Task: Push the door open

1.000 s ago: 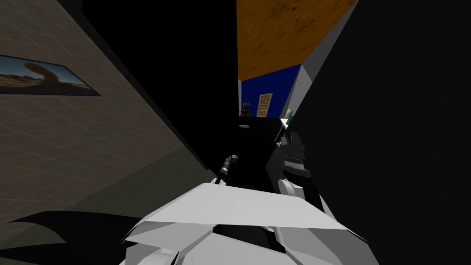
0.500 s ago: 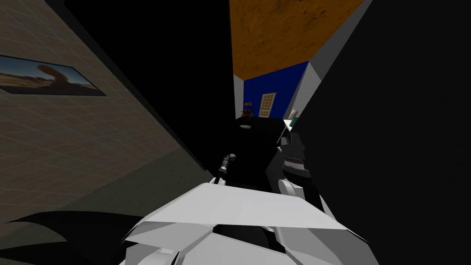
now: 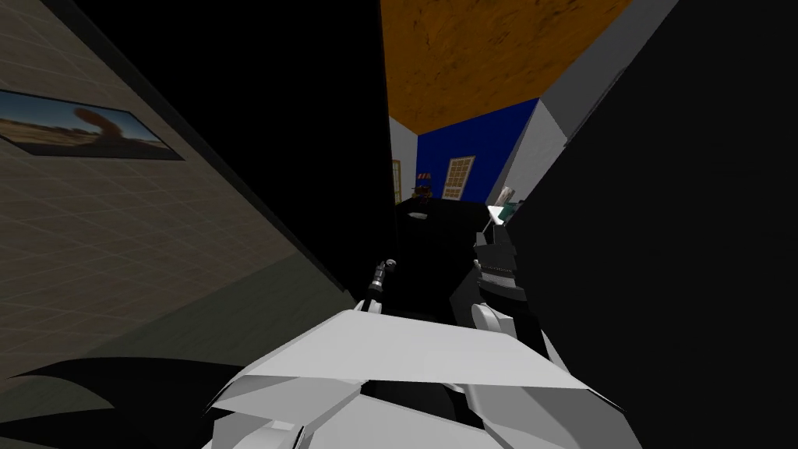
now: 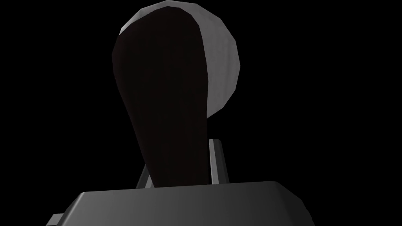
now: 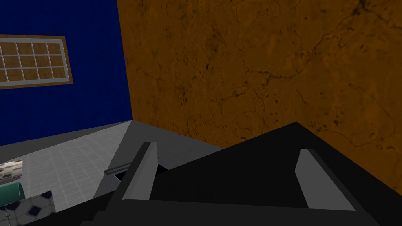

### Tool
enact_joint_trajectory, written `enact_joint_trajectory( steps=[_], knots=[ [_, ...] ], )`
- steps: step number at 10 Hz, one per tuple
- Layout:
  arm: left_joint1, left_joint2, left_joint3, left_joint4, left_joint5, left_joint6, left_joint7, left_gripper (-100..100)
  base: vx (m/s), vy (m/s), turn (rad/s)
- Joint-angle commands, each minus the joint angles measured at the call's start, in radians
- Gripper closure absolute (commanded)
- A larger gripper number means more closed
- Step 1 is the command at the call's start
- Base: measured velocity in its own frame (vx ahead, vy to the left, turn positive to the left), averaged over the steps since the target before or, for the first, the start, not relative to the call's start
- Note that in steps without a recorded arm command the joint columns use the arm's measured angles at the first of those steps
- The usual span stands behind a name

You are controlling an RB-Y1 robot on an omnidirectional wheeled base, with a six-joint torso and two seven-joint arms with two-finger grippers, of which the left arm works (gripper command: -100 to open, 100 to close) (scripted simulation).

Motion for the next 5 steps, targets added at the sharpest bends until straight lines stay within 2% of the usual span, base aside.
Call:
enact_joint_trajectory(
  steps=[1,2,3,4,5],
  knots=[
    [-0.004,-0.015,0.011,-0.006,0.004,0.003,-0.005,100,0.156,-0.100,0.061],
    [-0.006,-0.023,0.021,-0.003,0.008,0.003,-0.008,100,0.169,-0.095,0.053],
    [-0.002,-0.009,0.023,-0.002,0.009,0.005,-0.004,100,0.081,-0.032,0.039],
    [-0.005,0.009,0.041,-0.003,0.017,0.003,-0.012,100,0.148,-0.015,0.057],
    [-0.005,0.015,0.048,-0.003,0.020,0.003,-0.015,100,0.221,-0.049,0.047]
  ],
)
